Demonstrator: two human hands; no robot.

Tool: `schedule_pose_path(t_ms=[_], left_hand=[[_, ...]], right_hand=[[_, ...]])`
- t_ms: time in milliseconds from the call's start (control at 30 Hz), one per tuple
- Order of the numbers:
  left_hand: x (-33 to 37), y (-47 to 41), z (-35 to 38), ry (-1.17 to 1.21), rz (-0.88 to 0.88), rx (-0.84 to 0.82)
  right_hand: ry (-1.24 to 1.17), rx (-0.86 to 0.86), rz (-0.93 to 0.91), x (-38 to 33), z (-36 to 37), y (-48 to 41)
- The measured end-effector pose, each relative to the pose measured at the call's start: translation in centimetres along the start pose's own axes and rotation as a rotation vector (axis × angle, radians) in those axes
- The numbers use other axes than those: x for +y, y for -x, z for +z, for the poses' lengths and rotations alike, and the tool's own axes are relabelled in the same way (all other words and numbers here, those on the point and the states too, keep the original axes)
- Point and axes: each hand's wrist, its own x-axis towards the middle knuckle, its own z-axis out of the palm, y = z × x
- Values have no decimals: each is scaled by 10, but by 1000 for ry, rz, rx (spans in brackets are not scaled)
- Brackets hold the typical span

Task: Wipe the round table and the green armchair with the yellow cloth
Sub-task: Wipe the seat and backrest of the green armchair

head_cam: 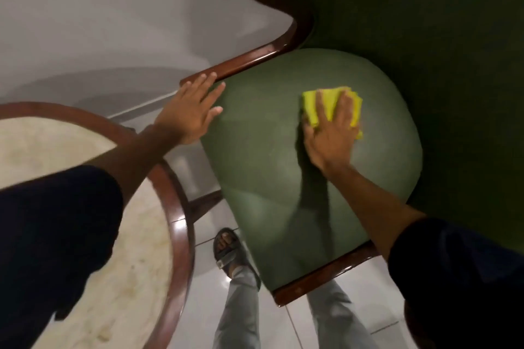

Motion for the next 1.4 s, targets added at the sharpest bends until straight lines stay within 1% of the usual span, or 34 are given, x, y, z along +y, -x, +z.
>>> schedule_pose_path(t_ms=[67,100,200,267,400,467,533,600,700,767,800,867,933,1000,1033,1100,1167,1233,1267,1300,1333,1400], left_hand=[[-14,3,1,-21,39,-130],[-19,5,1,-26,53,-158],[-25,12,0,-10,93,-127],[-26,14,2,12,106,-121],[-23,15,7,64,62,-141],[-21,16,10,69,53,-137],[-20,15,11,76,56,-114],[-22,15,11,72,62,-113],[-28,18,6,42,86,-143],[-29,28,-2,24,84,-158],[-25,34,-8,26,78,-156],[-16,34,-9,44,53,-204],[6,40,-3,20,78,-202],[15,46,3,-7,59,-207],[17,51,7,-4,38,-207],[20,64,13,12,-13,-226],[23,71,19,45,-69,-262],[32,75,21,91,-133,-296],[42,77,20,116,-155,-306],[52,80,17,123,-173,-299],[64,83,15,126,-189,-251],[93,94,14,191,-225,-103]], right_hand=[[57,-46,-242,-46,19,17],[76,-50,-347,-67,29,31],[199,-64,-644,-105,54,74],[327,-108,-846,-98,63,104],[520,-226,-1163,-42,62,161],[551,-258,-1269,-33,56,159],[576,-233,-1290,-53,54,134],[602,-160,-1257,-92,57,99],[601,-129,-1105,-131,52,52],[537,-82,-1029,-128,43,60],[494,-62,-995,-116,35,72],[360,-72,-853,-76,31,89],[264,-59,-584,-23,15,97],[156,-32,-237,17,4,79],[121,13,-72,33,-1,69],[27,86,228,52,-4,56],[-88,114,436,48,2,59],[-109,103,498,27,18,90],[-106,83,474,12,25,115],[-115,46,406,-5,30,142],[-122,-12,301,-22,34,169],[-99,-127,79,-46,42,207]])
